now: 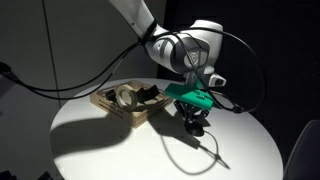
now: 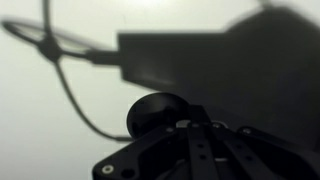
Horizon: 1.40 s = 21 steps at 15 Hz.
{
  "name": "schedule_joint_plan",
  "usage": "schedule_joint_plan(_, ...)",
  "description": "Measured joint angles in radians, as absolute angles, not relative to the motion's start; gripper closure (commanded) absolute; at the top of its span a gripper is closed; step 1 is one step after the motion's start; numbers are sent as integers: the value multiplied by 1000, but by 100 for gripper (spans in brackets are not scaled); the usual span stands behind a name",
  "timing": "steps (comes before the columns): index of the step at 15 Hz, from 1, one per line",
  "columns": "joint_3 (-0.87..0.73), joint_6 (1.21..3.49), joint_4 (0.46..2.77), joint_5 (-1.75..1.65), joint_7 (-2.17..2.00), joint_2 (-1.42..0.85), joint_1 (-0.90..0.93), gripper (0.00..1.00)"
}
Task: Push the round black object to the right
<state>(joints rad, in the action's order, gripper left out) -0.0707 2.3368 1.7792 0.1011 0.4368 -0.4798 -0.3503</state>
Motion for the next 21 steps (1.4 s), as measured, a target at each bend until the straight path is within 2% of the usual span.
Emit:
schedule_joint_plan(11,-75,2242,1575,101,437,-585,-394,100)
schedule_joint_plan(12,-76,2234,1562,101,437,-593,-399,82)
schedule_joint_plan(13,-77,2228,1552,101,437,-600,-403,73)
schedule_joint_plan(14,-78,2226,1546,101,437,-605,-405,79)
schedule_joint_plan(15,-79,2226,1545,100,438,-606,-406,58)
schedule_joint_plan(17,-79,2226,1545,98,440,-606,-404,53)
schedule_joint_plan(21,-78,2226,1558,84,441,-586,-381,24)
